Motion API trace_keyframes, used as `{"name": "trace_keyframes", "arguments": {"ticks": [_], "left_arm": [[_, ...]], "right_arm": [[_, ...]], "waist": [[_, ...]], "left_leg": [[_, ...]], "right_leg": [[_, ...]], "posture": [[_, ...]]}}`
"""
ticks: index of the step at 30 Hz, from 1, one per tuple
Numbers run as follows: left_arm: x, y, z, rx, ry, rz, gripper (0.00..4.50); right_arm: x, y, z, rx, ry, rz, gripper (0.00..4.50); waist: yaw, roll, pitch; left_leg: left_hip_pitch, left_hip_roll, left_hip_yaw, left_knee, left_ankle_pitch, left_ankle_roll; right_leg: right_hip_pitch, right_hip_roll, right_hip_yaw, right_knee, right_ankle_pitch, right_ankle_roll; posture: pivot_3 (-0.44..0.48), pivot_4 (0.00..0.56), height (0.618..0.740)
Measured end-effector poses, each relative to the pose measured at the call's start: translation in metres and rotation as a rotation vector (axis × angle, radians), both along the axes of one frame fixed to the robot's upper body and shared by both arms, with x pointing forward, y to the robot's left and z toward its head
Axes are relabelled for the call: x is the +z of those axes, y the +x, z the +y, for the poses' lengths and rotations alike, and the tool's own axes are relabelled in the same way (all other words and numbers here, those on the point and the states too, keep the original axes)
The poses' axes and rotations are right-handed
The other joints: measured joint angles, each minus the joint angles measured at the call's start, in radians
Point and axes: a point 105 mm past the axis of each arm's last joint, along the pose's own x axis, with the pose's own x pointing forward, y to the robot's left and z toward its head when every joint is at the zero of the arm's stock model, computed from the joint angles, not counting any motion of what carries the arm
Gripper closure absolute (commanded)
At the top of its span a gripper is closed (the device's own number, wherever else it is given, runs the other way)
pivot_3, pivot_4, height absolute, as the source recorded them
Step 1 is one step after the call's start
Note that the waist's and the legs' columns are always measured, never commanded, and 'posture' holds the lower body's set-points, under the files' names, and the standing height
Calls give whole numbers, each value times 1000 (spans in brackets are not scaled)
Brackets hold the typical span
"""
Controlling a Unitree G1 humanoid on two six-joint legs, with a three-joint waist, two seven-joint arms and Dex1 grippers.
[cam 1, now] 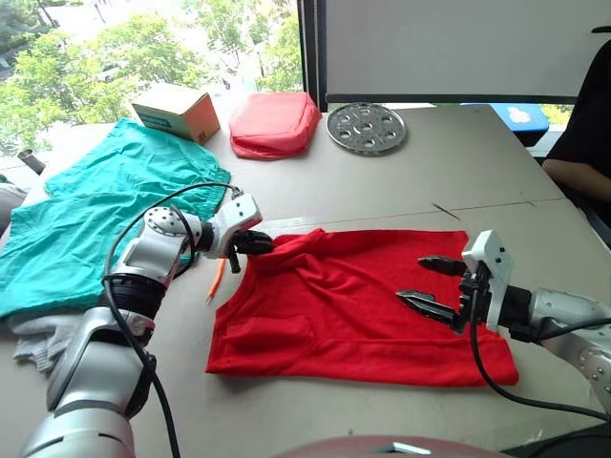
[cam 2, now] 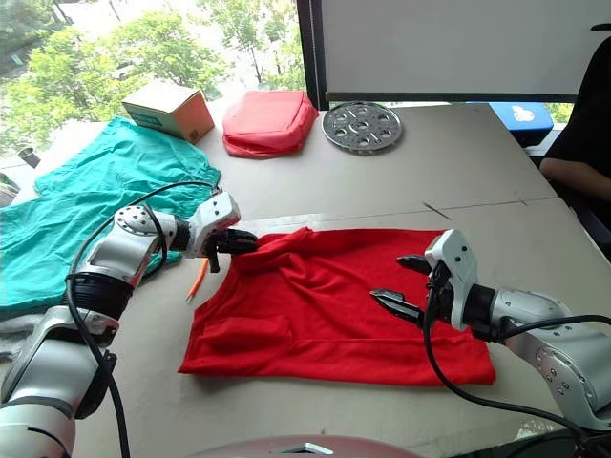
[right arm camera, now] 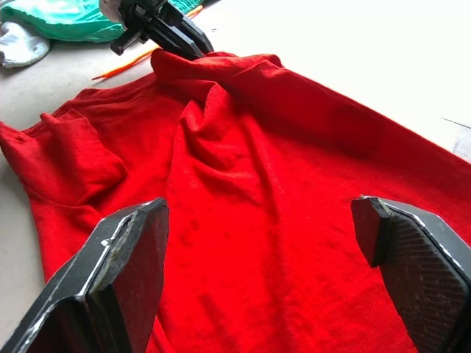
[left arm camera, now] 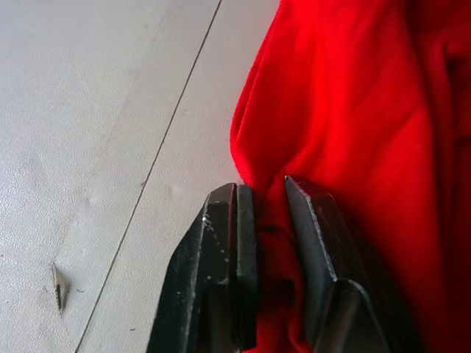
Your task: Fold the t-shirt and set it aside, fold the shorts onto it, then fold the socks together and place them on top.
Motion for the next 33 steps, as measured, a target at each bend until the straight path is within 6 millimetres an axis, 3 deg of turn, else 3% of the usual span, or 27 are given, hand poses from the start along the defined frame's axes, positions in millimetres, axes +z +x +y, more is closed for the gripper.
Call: {"name": "trace_keyframes", "arguments": {"ticks": [8,16,20,24,28,33], "left_arm": [[4,4,-3,102,-153,75,4482],[9,23,-16,133,-220,-87,4482],[28,41,-14,199,-256,-140,4482],[36,47,-10,232,-289,-105,2705],[28,46,-7,264,-288,-67,740],[22,51,-11,290,-292,-41,740]], "right_arm": [[0,0,0,0,0,-4,300],[3,2,0,0,0,-22,300],[2,2,0,-1,-1,-26,300],[2,2,0,-3,-2,-24,300],[1,2,-1,-5,-3,-21,300],[0,1,-1,-7,-3,-15,300]], "waist": [[3,0,1],[17,-5,6],[16,-7,7],[15,-7,7],[15,-7,7],[17,-7,7]], "left_leg": [[-3,-1,-3,6,-1,1],[-7,-1,-5,8,-1,1],[-8,-1,-6,10,-1,1],[-9,-1,-6,9,-1,1],[-9,-1,-6,10,-1,2],[-10,-1,-6,10,-1,2]], "right_leg": [[0,0,-3,1,0,1],[0,1,-4,1,0,0],[-1,1,-6,1,0,1],[-1,2,-6,1,0,1],[-1,2,-6,1,0,1],[-1,2,-6,1,0,1]], "posture": [[0,150,740],[0,150,740],[0,150,740],[0,150,740],[0,150,740],[0,150,740]]}}
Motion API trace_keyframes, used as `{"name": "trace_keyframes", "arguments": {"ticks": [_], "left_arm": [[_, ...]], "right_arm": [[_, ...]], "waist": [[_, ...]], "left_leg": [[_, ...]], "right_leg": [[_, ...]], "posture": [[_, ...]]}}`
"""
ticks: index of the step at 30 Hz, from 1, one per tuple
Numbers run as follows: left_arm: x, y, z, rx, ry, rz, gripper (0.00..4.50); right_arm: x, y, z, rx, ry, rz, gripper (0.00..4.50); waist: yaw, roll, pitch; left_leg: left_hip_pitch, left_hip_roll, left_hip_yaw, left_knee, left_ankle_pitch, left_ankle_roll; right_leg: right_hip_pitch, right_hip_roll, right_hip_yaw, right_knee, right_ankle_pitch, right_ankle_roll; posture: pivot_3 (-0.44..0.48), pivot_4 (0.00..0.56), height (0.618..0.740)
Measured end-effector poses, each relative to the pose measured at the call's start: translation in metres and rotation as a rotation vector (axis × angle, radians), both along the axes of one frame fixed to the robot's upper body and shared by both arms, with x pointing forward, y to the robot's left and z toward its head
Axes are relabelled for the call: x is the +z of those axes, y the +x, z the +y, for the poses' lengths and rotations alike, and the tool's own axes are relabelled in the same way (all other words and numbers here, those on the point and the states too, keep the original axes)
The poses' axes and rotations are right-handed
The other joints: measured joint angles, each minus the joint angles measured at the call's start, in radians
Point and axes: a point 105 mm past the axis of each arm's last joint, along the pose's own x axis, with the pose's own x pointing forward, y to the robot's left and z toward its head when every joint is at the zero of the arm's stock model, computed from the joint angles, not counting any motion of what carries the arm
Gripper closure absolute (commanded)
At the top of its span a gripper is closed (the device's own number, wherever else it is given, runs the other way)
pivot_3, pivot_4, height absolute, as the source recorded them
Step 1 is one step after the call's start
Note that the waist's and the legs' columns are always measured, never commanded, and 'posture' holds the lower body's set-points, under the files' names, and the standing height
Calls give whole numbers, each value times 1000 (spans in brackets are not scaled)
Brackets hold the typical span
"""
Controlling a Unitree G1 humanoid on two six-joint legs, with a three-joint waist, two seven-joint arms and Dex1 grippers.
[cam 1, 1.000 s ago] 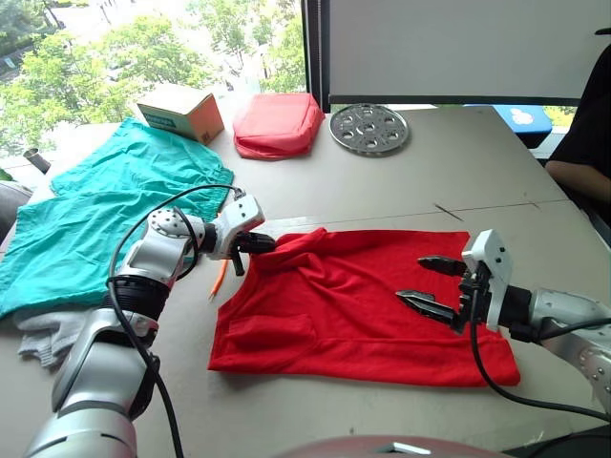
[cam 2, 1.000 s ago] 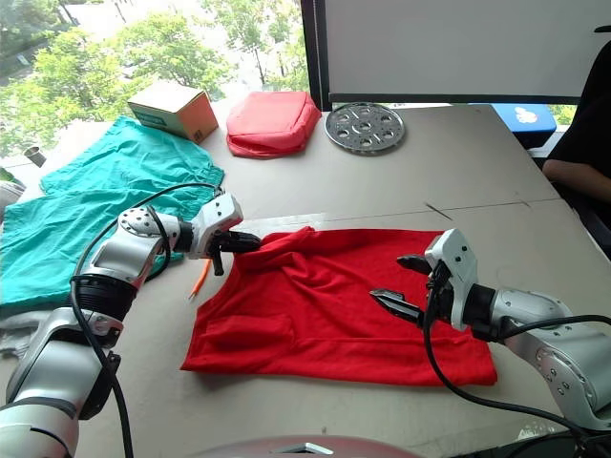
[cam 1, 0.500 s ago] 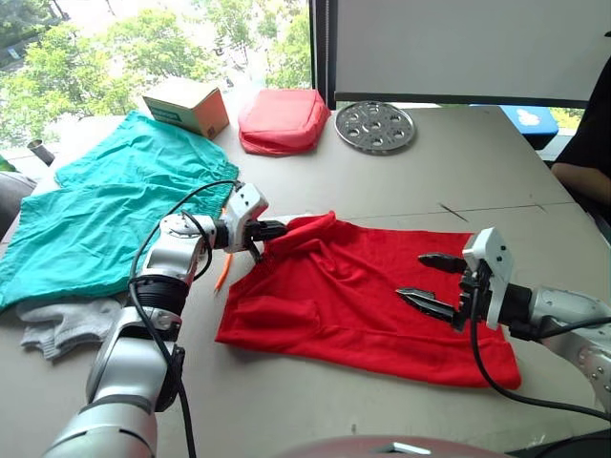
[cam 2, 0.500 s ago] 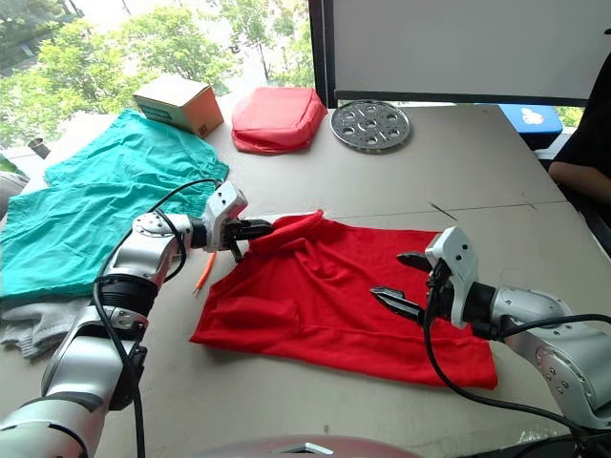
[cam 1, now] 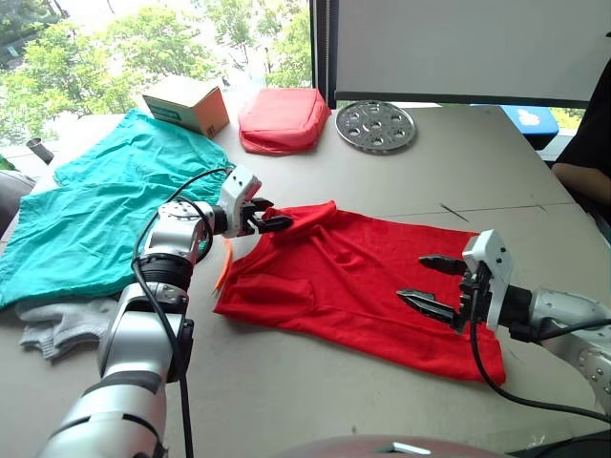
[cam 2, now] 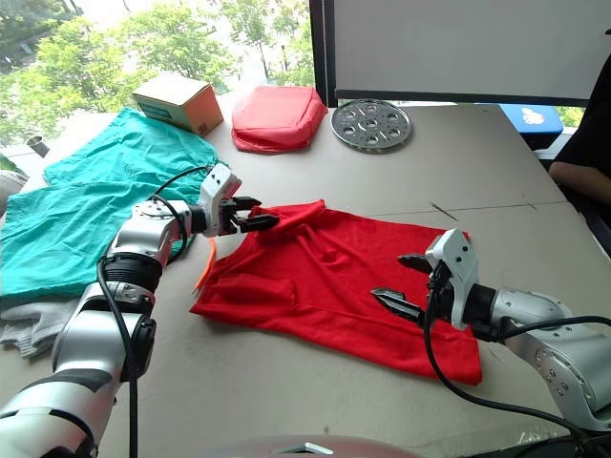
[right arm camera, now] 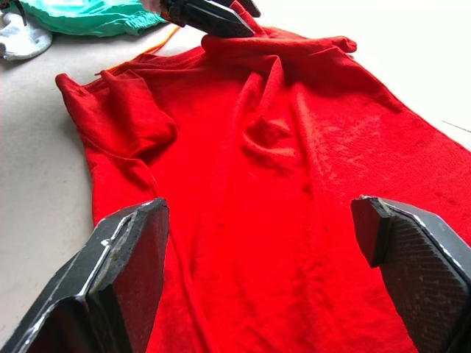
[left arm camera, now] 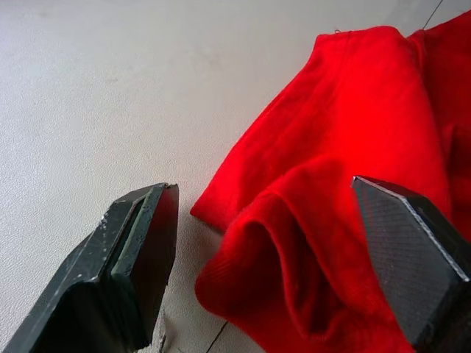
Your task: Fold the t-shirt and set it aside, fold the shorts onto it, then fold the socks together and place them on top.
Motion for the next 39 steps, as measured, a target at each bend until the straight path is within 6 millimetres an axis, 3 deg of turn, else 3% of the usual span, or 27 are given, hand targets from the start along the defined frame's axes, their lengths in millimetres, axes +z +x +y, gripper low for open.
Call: {"name": "trace_keyframes", "arguments": {"ticks": [7,18,22,26,39], "left_arm": [[32,20,-23,-21,-3,-34,740],[2,21,-34,-185,345,-73,740],[1,21,-40,-212,374,-75,2399],[-2,22,-39,-183,341,-46,4357],[13,23,-26,-120,211,-54,4439]], "right_arm": [[0,0,0,-1,-1,-1,300],[-1,1,-1,-19,-5,-2,300],[-1,-2,0,-13,-5,0,300],[-1,-5,2,-5,-5,-5,300],[6,-3,3,-4,12,-47,300]], "waist": [[-4,-2,1],[0,-2,1],[1,-2,1],[-1,-2,1],[-3,-3,1]], "left_leg": [[-2,-1,0,0,0,0],[-3,-1,1,0,0,0],[-2,-1,1,1,0,0],[-1,-1,0,1,0,0],[-2,-1,-1,1,0,0]], "right_leg": [[0,1,-1,0,2,3],[0,1,-2,-1,1,3],[0,0,-1,0,2,3],[0,0,-1,1,1,2],[0,1,-1,1,2,4]], "posture": [[0,150,740],[0,150,740],[0,150,740],[0,150,740],[0,150,740]]}}
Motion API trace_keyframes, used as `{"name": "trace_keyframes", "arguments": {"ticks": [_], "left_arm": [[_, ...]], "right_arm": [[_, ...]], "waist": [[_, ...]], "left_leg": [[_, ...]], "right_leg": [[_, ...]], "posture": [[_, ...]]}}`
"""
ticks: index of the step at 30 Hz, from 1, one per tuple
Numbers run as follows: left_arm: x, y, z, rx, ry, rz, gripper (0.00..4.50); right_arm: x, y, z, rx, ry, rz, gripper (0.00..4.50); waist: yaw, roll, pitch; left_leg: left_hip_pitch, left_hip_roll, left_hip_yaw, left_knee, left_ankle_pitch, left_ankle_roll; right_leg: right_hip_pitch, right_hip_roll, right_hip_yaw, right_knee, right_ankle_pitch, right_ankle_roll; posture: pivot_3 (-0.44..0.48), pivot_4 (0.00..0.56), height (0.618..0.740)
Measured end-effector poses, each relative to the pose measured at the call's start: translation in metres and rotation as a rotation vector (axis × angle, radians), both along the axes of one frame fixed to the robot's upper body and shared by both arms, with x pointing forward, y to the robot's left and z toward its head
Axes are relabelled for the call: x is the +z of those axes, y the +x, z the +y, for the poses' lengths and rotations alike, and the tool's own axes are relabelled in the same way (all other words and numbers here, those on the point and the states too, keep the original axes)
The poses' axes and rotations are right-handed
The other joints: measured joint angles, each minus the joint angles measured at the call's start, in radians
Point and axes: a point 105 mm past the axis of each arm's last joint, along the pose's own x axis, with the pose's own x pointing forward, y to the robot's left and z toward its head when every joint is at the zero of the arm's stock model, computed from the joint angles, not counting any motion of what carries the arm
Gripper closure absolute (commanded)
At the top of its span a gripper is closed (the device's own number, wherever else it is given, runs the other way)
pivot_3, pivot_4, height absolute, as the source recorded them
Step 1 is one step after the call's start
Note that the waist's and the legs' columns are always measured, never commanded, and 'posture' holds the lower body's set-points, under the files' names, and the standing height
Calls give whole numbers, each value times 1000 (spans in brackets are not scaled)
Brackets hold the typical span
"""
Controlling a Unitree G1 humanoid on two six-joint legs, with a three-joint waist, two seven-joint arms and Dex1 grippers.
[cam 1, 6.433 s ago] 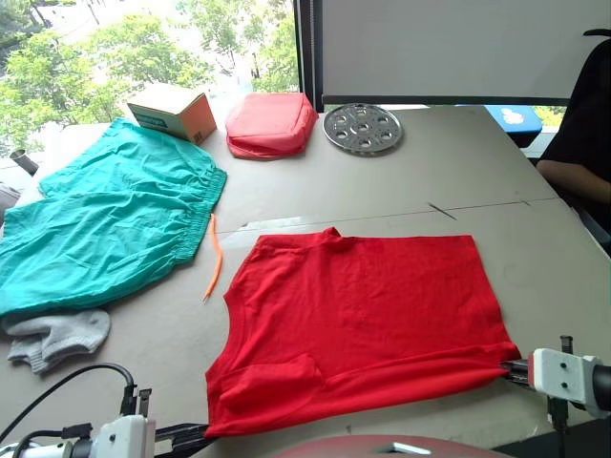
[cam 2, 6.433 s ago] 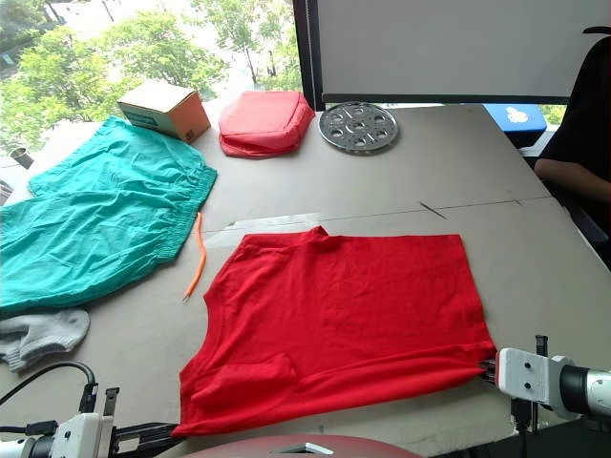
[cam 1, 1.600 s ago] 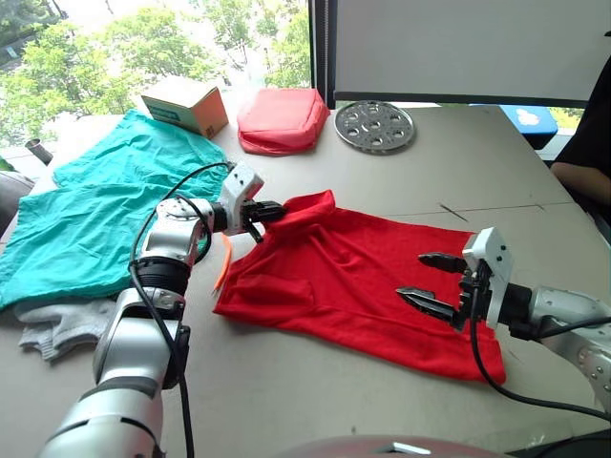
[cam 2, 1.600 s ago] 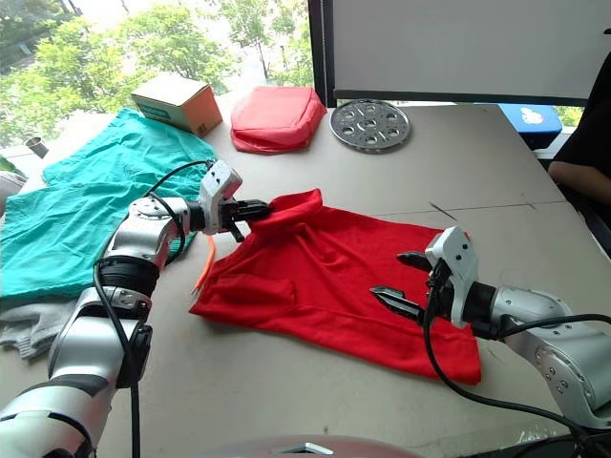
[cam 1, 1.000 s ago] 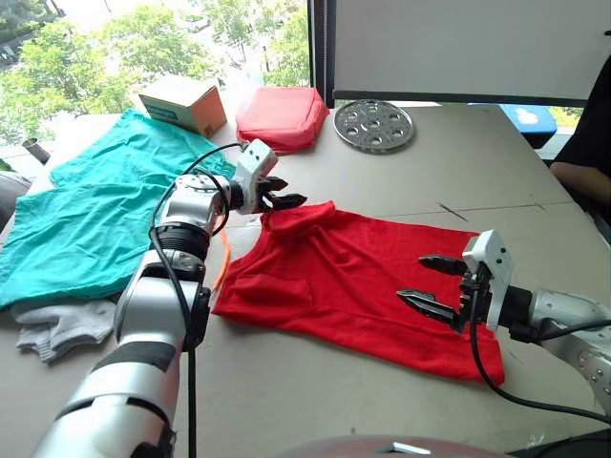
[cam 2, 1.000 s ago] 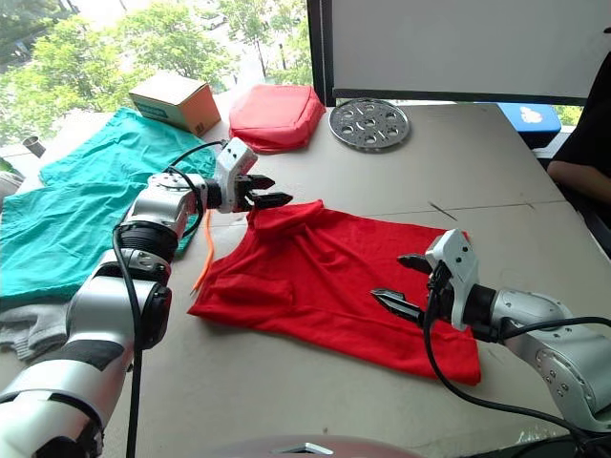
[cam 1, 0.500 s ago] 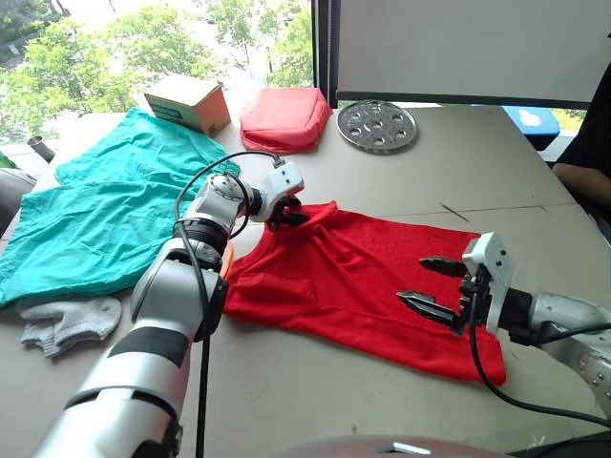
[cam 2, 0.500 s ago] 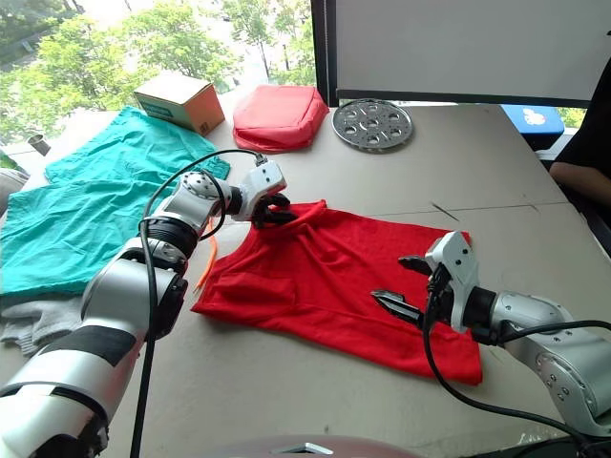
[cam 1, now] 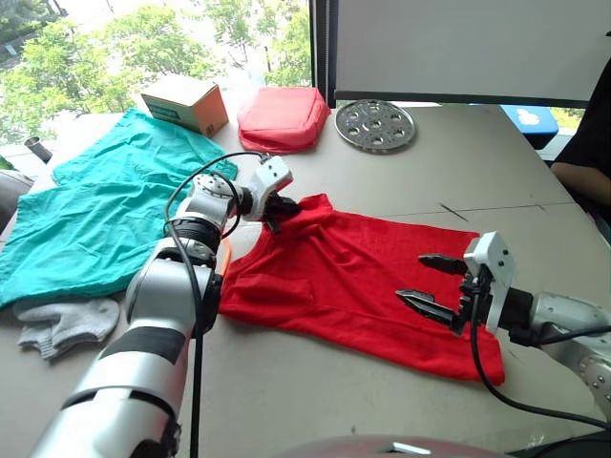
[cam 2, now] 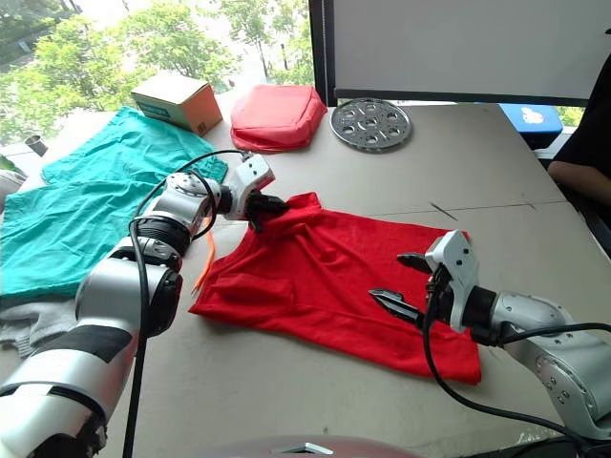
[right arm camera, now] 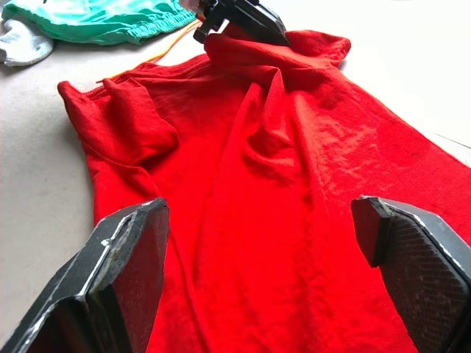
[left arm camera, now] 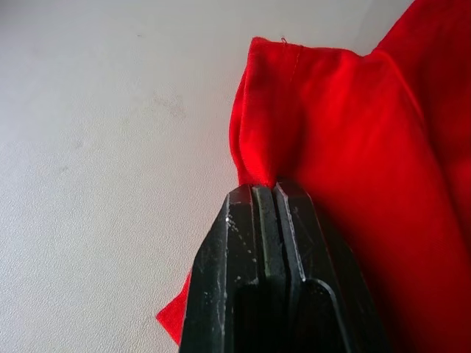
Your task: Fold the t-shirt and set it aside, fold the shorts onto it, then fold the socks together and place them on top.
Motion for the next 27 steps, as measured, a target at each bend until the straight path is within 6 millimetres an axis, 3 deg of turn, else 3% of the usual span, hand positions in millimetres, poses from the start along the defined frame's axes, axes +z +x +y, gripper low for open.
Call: {"name": "trace_keyframes", "arguments": {"ticks": [12,20,27], "left_arm": [[26,8,-3,3,-35,-261,4439],[55,5,-5,-14,-7,-565,4439],[54,4,4,17,57,-681,4439]], "right_arm": [[1,4,-2,-6,8,-4,300],[2,4,-2,0,5,-3,300],[3,7,-4,-3,6,-4,300]], "waist": [[2,0,0],[1,0,0],[4,0,0]], "left_leg": [[0,0,0,0,0,0],[0,0,0,0,0,0],[1,0,2,0,0,0]], "right_leg": [[0,0,0,0,0,0],[0,0,1,0,0,0],[0,0,0,0,0,0]], "posture": [[0,150,740],[0,150,740],[0,150,740]]}}
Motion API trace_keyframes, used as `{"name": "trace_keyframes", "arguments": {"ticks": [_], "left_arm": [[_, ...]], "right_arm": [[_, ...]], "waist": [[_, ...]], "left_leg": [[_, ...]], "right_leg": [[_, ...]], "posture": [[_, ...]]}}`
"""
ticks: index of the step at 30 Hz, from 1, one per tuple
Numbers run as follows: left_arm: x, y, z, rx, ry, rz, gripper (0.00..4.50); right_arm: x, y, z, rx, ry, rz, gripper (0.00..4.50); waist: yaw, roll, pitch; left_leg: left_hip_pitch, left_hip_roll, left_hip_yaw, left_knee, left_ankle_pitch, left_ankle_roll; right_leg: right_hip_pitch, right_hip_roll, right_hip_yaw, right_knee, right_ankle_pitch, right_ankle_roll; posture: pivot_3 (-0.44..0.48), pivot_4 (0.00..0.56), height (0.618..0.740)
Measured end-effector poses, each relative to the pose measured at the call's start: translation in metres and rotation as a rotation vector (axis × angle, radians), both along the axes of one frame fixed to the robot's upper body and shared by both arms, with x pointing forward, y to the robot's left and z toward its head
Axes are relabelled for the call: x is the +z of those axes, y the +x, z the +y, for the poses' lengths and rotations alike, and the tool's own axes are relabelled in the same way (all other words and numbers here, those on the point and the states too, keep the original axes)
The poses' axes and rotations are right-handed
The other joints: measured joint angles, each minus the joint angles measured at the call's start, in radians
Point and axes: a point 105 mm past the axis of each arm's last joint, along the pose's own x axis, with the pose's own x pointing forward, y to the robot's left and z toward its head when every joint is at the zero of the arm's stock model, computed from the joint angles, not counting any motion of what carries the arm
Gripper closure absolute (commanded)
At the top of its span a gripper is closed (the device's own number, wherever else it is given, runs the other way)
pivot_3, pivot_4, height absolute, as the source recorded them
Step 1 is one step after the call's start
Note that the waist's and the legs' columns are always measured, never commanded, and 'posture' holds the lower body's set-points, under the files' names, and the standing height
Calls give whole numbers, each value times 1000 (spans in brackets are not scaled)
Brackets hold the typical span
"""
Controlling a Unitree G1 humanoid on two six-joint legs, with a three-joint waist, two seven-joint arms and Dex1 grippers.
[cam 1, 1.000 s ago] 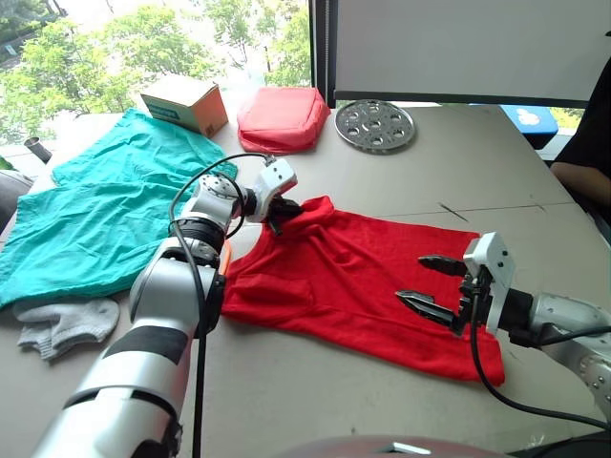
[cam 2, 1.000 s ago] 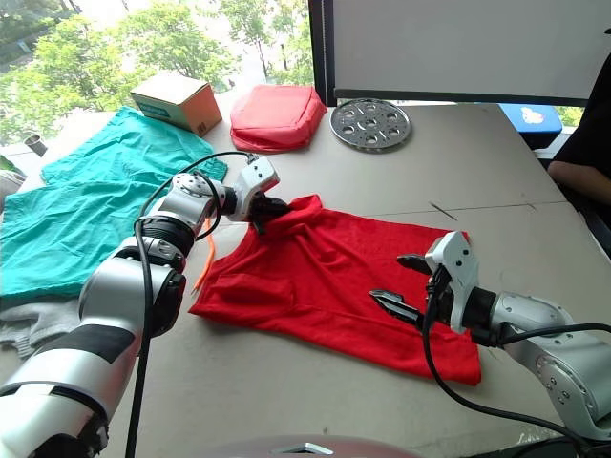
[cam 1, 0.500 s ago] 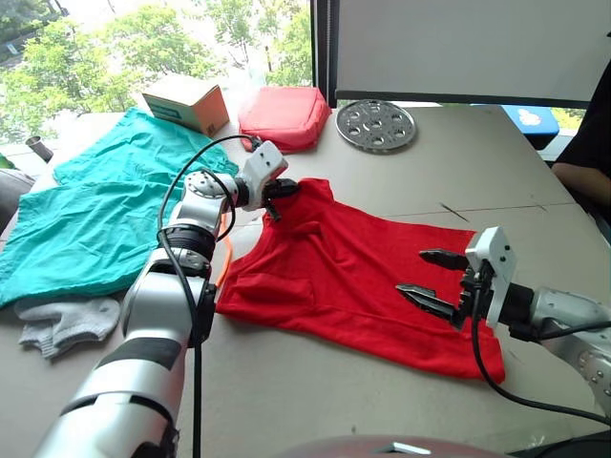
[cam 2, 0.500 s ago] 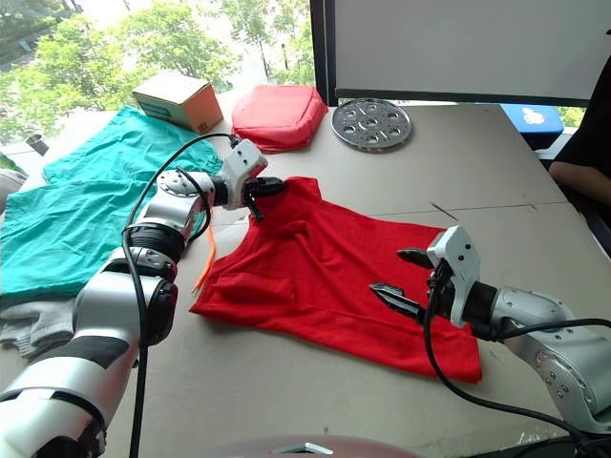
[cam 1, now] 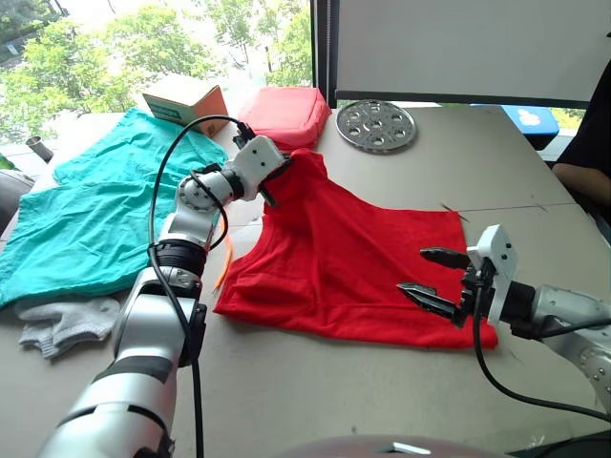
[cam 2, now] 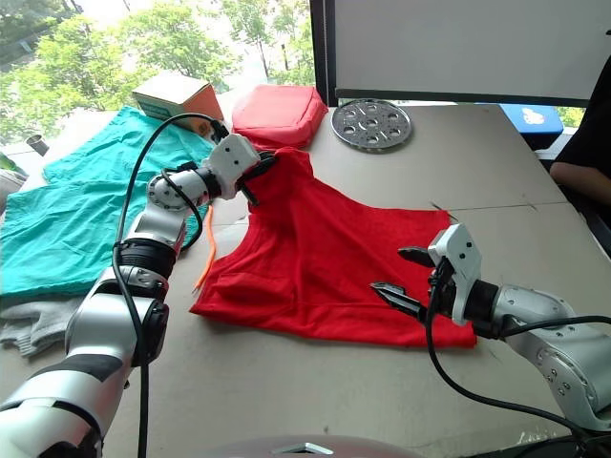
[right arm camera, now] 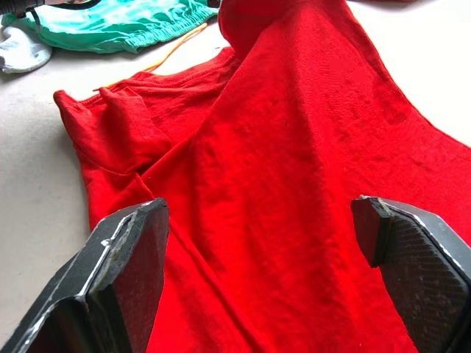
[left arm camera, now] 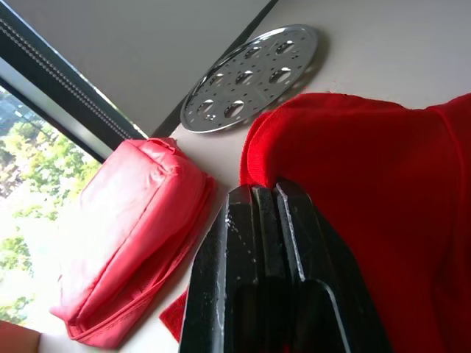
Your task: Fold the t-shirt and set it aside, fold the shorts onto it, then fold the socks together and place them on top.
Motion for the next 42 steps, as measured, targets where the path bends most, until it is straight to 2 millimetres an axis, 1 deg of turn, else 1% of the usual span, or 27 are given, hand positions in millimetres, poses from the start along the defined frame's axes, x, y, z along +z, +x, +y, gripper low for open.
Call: {"name": "trace_keyframes", "arguments": {"ticks": [5,7,10,13,16,21,24,27,29,32,36,37,39,40,42], "left_arm": [[-11,4,4,36,10,29,4439],[-15,6,1,33,-4,62,4439],[-18,8,-5,19,-14,94,4439],[-18,11,-12,9,-24,123,4439],[-17,14,-18,5,-12,142,4439],[-22,20,-18,48,3,175,4439],[-14,25,-15,99,3,143,4439],[-4,26,-19,82,60,70,4439],[-2,25,-21,68,62,53,4439],[0,24,-22,53,63,33,3464],[-3,22,-24,33,63,18,1615],[-3,21,-24,31,63,17,1475],[-4,18,-24,12,70,-6,449],[-4,16,-23,2,76,-20,74],[-6,14,-22,-9,78,-20,13]], "right_arm": [[-2,1,0,5,-13,5,300],[-15,5,-2,-9,-85,25,300],[-44,11,-8,-52,-199,79,300],[-63,16,-12,-89,-258,98,300],[-76,18,-12,-109,-293,106,300],[-78,21,-7,-114,-302,84,300],[-79,21,-5,-116,-293,85,300],[-79,21,-4,-120,-285,86,300],[-79,20,-4,-121,-283,86,300],[-79,20,-5,-124,-284,88,300],[-79,19,-5,-126,-285,90,300],[-79,19,-5,-126,-285,90,300],[-79,19,-5,-126,-285,90,300],[-79,19,-5,-125,-285,90,300],[-79,19,-6,-126,-285,91,300]], "waist": [[-1,0,0],[-1,0,0],[-1,0,0],[-2,0,0],[-3,0,0],[-13,-2,-2],[-21,-3,-2],[-24,-3,-2],[-24,-3,-2],[-23,-3,-2],[-22,-3,-2],[-22,-3,-2],[-23,-3,-2],[-23,-3,-2],[-22,-3,-2]], "left_leg": [[0,0,1,0,0,0],[0,0,1,0,0,0],[0,0,2,0,0,0],[0,0,1,0,0,0],[0,0,1,0,0,0],[1,0,1,0,0,0],[1,0,1,0,0,0],[1,0,1,0,0,0],[1,0,1,0,0,0],[1,0,1,0,0,0],[1,0,1,0,0,0],[1,0,1,0,0,0],[1,0,1,0,0,0],[1,0,1,0,0,0],[1,0,1,0,0,0]], "right_leg": [[0,0,0,0,0,0],[0,0,-1,0,0,0],[0,0,-1,0,0,0],[0,0,-1,0,0,0],[0,0,-1,1,0,0],[0,1,-1,1,0,0],[0,1,-1,2,0,0],[0,1,-1,2,0,0],[0,1,-1,2,0,0],[0,0,-1,2,0,0],[0,0,-1,2,0,0],[0,0,-1,2,0,0],[0,0,-1,2,0,0],[0,0,-1,2,0,0],[0,0,-1,2,0,0]], "posture": [[0,150,740],[0,150,740],[0,150,740],[0,150,740],[0,150,740],[0,150,740],[0,150,740],[0,150,740],[0,150,740],[0,150,740],[0,150,740],[0,150,740],[0,150,740],[0,150,740],[0,150,740]]}}
